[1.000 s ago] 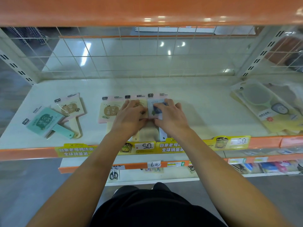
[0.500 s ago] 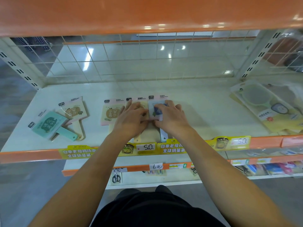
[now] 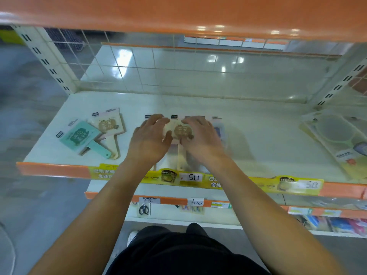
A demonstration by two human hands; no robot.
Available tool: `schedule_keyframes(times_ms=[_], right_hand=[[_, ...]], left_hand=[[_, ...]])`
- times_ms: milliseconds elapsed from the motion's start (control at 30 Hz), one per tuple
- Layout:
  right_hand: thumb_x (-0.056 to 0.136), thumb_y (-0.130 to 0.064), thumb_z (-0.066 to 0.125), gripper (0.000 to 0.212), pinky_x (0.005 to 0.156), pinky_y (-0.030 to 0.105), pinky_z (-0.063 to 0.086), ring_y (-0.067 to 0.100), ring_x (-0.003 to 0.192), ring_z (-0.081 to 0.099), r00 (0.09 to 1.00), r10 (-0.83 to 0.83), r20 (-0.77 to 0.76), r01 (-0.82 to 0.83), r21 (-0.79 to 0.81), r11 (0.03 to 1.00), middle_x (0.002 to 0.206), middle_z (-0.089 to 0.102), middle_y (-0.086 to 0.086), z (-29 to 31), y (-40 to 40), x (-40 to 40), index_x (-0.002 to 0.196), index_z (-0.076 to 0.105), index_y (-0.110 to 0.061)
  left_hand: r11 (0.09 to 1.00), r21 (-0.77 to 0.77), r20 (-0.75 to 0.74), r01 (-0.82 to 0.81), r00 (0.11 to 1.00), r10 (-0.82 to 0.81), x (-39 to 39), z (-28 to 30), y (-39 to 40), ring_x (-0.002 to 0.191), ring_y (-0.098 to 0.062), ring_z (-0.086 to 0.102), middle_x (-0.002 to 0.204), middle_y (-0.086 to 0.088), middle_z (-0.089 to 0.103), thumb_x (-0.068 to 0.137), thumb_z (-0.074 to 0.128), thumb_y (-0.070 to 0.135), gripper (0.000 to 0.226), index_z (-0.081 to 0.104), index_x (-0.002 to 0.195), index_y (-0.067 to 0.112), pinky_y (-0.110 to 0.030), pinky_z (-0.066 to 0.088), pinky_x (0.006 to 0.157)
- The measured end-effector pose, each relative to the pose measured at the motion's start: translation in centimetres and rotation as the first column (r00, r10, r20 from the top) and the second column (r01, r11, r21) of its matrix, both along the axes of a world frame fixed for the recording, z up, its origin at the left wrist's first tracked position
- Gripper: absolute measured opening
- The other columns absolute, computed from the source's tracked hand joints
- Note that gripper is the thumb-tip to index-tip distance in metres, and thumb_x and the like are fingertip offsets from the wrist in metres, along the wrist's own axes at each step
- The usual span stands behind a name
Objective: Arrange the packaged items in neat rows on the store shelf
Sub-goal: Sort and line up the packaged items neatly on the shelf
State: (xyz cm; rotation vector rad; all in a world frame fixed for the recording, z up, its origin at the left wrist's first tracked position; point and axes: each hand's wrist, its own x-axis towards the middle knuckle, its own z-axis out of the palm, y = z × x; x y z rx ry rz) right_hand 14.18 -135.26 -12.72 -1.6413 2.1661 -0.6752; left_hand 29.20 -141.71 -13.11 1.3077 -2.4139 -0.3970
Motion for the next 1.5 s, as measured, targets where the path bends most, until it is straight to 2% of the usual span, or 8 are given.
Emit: schedule_keyframes(times_ms=[167,300,400,633,733,1067,1267,1500], right_hand=[[0.087,-0.031,0.064,0.049,0.107,0.038,0.037,0.021,0.131,0.042,0.992,0.129,-0.002,-0.129,-0.032,0.991,0.140,0.046,-0.003,-0.1,-3.0,5.1,0.135,0.053,-0.026],[0.089,-0.033,0.064,0.048,0.110,0.035,0.033,0.020,0.134,0.039,0.972,0.233,0.009,-0.233,-0.026,0.972,0.142,0.046,-0.002,-0.2,-5.8,10.6,0.135,0.053,-0.025],[0.090,-0.036,0.061,0.045,0.104,0.031,0.034,0.020,0.128,0.042,0.957,0.288,-0.031,-0.289,-0.029,0.957,0.138,0.048,-0.002,-0.1,-7.6,14.4,0.133,0.054,-0.024],[0.083,-0.032,0.069,0.046,0.099,0.041,0.045,0.028,0.116,0.050,0.938,0.345,-0.011,-0.345,-0.064,0.936,0.127,0.055,0.004,-1.2,-11.3,22.1,0.125,0.061,-0.017],[0.083,-0.038,0.068,0.049,0.103,0.034,0.036,0.027,0.120,0.046,0.937,0.339,-0.086,-0.342,-0.022,0.940,0.133,0.052,0.001,-1.2,-12.6,24.1,0.128,0.059,-0.021],[0.081,-0.055,0.066,0.071,0.113,0.043,0.027,0.029,0.140,0.023,0.914,0.327,-0.241,-0.281,0.205,0.938,0.157,0.023,0.002,-1.2,-14.9,27.3,0.144,0.041,-0.033],[0.075,-0.055,0.068,0.074,0.109,0.046,0.034,0.032,0.133,0.030,0.899,0.311,-0.309,-0.243,0.239,0.940,0.154,0.029,0.001,-1.7,-14.7,27.6,0.142,0.040,-0.039],[0.072,-0.054,0.068,0.069,0.097,0.040,0.040,0.029,0.121,0.038,0.875,0.321,-0.362,-0.254,0.220,0.942,0.146,0.038,-0.004,-1.5,-14.6,27.4,0.136,0.046,-0.038]], left_hand=[[0.992,-0.072,-0.015,-0.099,0.995,0.098,6.0,-0.1,-0.9,0.110,-0.034,0.059,0.128,-0.010,0.057,0.085,0.048,0.034,0.045,0.061,0.121,0.012,-0.047,0.050,0.084],[0.975,-0.083,0.015,-0.208,0.978,0.209,11.8,-0.2,-2.2,0.103,-0.034,0.061,0.123,-0.010,0.059,0.087,0.046,0.038,0.044,0.061,0.119,0.012,-0.046,0.051,0.083],[0.952,-0.102,0.024,-0.289,0.956,0.293,16.0,-0.3,-3.4,0.097,-0.036,0.063,0.121,-0.011,0.061,0.087,0.051,0.035,0.041,0.063,0.117,0.010,-0.043,0.052,0.079],[0.925,-0.071,0.005,-0.374,0.927,0.375,24.0,-1.3,-6.8,0.104,-0.038,0.060,0.124,-0.011,0.059,0.087,0.056,0.031,0.037,0.062,0.118,0.011,-0.044,0.048,0.085],[0.926,-0.066,-0.014,-0.372,0.928,0.372,25.9,-1.8,-8.2,0.106,-0.035,0.059,0.126,-0.010,0.057,0.088,0.059,0.027,0.035,0.061,0.119,0.012,-0.041,0.045,0.087],[0.960,-0.040,-0.047,-0.276,0.961,0.274,28.8,-3.0,-11.0,0.105,-0.034,0.059,0.124,-0.008,0.057,0.087,0.050,0.032,0.037,0.059,0.119,0.014,-0.041,0.045,0.084],[0.967,-0.033,-0.040,-0.255,0.967,0.253,29.0,-3.1,-11.5,0.106,-0.033,0.058,0.125,-0.008,0.056,0.088,0.056,0.026,0.034,0.059,0.120,0.015,-0.042,0.044,0.085],[0.968,-0.048,-0.030,-0.246,0.969,0.245,28.6,-2.8,-11.5,0.107,-0.032,0.058,0.126,-0.008,0.056,0.088,0.057,0.026,0.034,0.059,0.121,0.015,-0.044,0.048,0.085]])
